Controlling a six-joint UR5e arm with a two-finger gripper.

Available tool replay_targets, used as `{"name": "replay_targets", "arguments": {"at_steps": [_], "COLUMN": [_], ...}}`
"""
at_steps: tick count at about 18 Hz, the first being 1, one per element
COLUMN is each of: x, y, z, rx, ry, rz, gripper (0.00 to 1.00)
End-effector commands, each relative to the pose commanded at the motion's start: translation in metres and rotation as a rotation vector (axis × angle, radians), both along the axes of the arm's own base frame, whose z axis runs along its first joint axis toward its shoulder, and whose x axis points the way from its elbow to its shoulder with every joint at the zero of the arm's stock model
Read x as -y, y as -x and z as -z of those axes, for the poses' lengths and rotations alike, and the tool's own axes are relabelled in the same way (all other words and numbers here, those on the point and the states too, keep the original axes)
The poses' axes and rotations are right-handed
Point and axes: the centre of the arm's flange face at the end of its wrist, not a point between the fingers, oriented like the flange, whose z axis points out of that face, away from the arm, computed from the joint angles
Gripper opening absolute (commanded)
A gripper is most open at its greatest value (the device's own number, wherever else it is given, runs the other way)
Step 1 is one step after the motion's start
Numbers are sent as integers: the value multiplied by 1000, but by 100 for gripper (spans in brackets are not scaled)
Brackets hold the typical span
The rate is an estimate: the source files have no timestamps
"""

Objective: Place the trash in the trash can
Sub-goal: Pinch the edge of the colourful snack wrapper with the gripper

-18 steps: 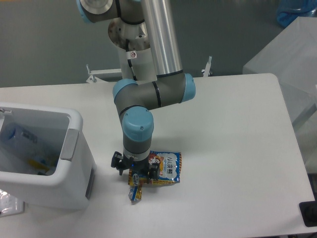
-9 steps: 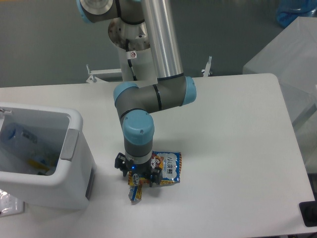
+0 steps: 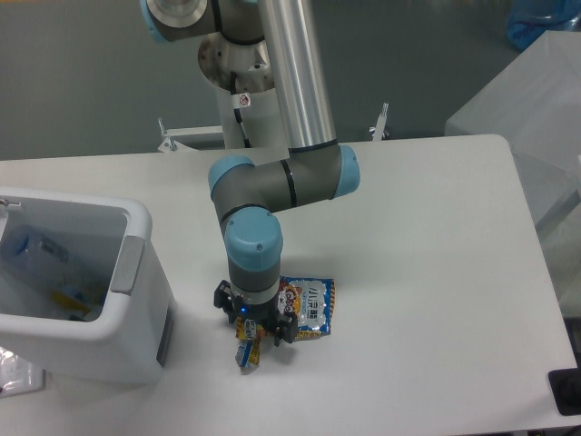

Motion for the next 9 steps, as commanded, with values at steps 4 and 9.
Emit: {"name": "replay_targets", "arguments": {"at_steps": [4, 9], "x": [0, 0], "y": [0, 0], "z": [-2, -4], "rx": [0, 0], "ry": [-1, -3], "rz": [-6, -15], "gripper": [95, 66]}}
